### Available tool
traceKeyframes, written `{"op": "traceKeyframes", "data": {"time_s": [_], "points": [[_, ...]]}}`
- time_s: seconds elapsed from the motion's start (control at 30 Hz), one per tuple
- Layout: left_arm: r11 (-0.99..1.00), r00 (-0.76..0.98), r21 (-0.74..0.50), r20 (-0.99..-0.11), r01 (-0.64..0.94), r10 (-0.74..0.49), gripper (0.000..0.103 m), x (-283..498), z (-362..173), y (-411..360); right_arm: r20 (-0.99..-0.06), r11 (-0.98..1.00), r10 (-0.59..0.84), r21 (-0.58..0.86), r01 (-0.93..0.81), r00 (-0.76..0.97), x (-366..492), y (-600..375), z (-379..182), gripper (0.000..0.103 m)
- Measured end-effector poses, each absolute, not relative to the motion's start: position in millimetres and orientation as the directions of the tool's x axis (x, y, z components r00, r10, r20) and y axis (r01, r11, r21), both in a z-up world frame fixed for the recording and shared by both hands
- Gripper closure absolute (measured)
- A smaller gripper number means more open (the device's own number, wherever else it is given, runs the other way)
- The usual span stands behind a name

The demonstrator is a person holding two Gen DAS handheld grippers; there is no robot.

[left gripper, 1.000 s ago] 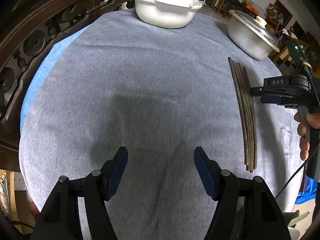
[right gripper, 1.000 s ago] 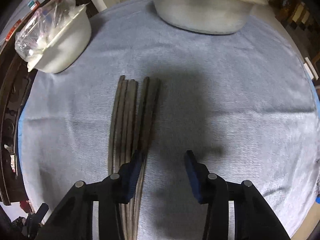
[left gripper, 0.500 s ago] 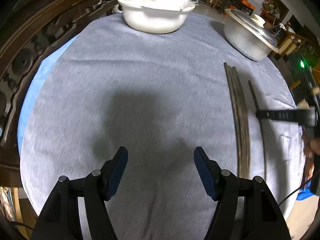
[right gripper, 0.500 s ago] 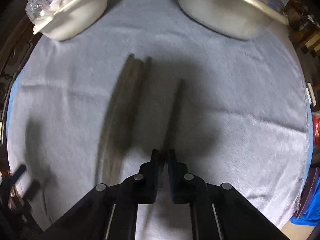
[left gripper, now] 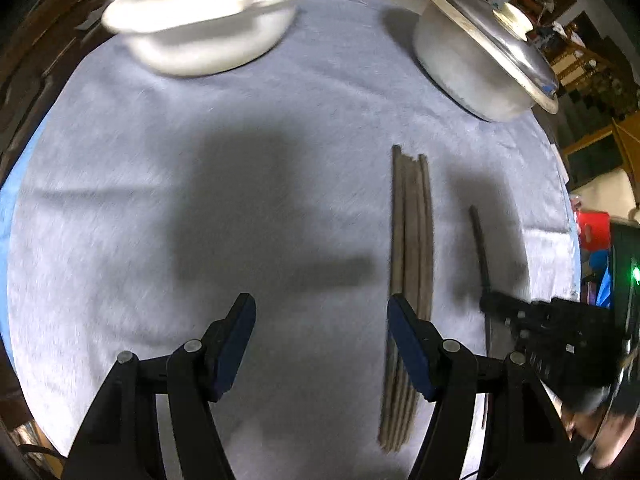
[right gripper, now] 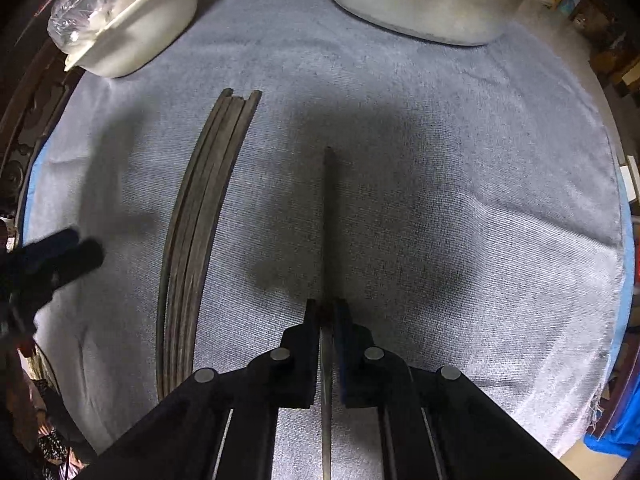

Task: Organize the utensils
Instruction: 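Grasp one chopstick with the right tool while the left tool grasps another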

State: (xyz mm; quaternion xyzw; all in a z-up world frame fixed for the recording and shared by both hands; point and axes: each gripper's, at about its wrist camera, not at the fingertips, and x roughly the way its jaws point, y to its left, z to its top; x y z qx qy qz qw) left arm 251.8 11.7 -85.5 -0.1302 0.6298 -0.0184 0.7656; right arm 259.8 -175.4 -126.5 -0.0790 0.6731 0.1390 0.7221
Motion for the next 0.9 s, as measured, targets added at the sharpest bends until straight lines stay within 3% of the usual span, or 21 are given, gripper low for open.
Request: {"op": "traceKeyframes", "data": {"time_s": [0.33, 0.6, 0.83, 0.9], "points": [[0.988, 0.149, -0.131, -0.982, -0.079, -0.119, 0.035, 279, -101, -30, -0.99, 0.946, 0.131, 0.109, -0.304, 0.052, 264, -188, -123, 0.094], [0.998, 0.123, -0.032, -0.992, -0.054, -0.025, 0.05, 289, -110, -47, -0.989, 0.945, 0.137, 0.115, -0.305, 0.053, 264, -193, -122, 0.094], [0.999, 0.1, -0.007, -0.995, -0.036, -0.003, 0.05, 297, -112, -53, -0.991, 0.944, 0.127, 0.106, -0.313, 0.047, 269, -193, -120, 0.094], [1.0, 0.102, 0.0, -0.995, -0.015, 0.001, 0.061, 304, -112, -65, -0.992, 0.944, 0.119, 0.1, -0.315, 0.042, 271, -188, -121, 0.094]]}}
